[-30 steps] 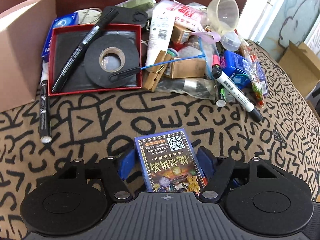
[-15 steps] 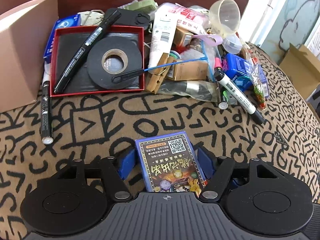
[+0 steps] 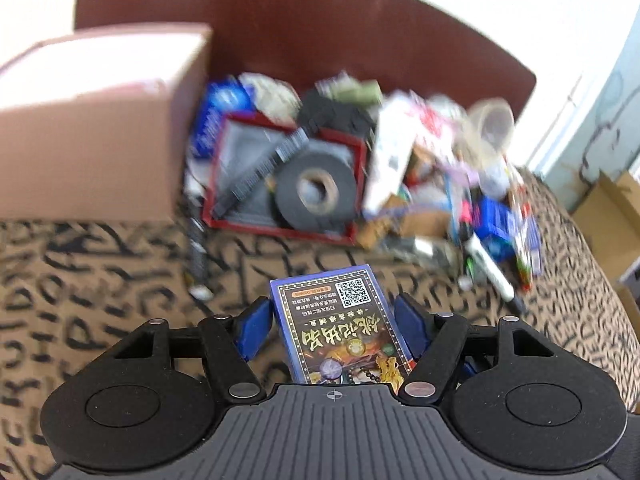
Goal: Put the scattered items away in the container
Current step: 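Carry the blue deck with the left gripper while the right carries a red deck, then lower both decks into the box and open both grippers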
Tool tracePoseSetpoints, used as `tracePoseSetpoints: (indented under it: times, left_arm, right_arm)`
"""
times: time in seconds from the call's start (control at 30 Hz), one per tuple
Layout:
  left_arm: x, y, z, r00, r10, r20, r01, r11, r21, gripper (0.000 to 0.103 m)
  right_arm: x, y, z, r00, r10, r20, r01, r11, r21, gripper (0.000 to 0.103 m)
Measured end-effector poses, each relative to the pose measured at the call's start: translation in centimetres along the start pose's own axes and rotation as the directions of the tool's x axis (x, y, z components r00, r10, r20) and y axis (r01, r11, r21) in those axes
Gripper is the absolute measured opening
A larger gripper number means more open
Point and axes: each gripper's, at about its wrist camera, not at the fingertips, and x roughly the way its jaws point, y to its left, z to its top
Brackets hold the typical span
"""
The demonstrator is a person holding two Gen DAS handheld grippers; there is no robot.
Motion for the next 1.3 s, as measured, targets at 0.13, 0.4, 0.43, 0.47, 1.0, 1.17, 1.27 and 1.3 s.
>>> tracePoseSetpoints:
  times: [0.13, 0.4, 0.43, 0.47, 1.0, 1.17, 1.27, 1.3]
  left_arm:
    - [-3.0, 1.8, 2.7, 0.994, 0.043, 0.097, -0.040, 0.999, -0.026, 0.069]
    - [-7.3, 6.7, 9.0, 0.958, 0.145, 0.248, -0.132, 0.989, -0.068, 0.070]
    - [-7.5, 7.5, 9.9, 0.954, 0.153, 0.257, -0.136, 0.987, -0.081, 0.070]
    - [-7.6, 8.4, 10.8, 0.951, 0.160, 0.264, -0.140, 0.986, -0.091, 0.070]
    - [-1.4, 23.3, 19.8, 0.963, 0.188, 0.195, -0.132, 0.955, -0.266, 0.078]
    - [1.5, 26.8, 20.4, 0.964, 0.223, 0.148, -0.174, 0.942, -0.287, 0.078]
    - [2.5, 28.3, 20.7, 0.962, 0.242, 0.128, -0.198, 0.937, -0.289, 0.080]
    - [2.9, 28.8, 20.9, 0.963, 0.243, 0.120, -0.200, 0.936, -0.289, 0.080]
  right_arm:
    - [0.1, 1.0, 3.5, 0.998, 0.036, 0.055, -0.031, 0.995, -0.091, 0.076]
    - [2.9, 3.9, 11.4, 0.981, 0.128, 0.144, -0.092, 0.967, -0.239, 0.076]
    - [3.5, 4.2, 12.4, 0.980, 0.137, 0.147, -0.097, 0.963, -0.253, 0.076]
    - [4.1, 4.5, 13.3, 0.978, 0.146, 0.149, -0.103, 0.959, -0.264, 0.076]
    - [19.5, 7.4, 23.7, 0.976, 0.217, -0.026, -0.212, 0.910, -0.355, 0.077]
    - [24.4, 8.5, 24.4, 0.969, 0.221, -0.109, -0.245, 0.900, -0.361, 0.077]
    - [26.8, 9.1, 24.9, 0.963, 0.222, -0.153, -0.263, 0.898, -0.353, 0.077]
    - [27.5, 9.3, 25.1, 0.961, 0.219, -0.170, -0.267, 0.898, -0.351, 0.077]
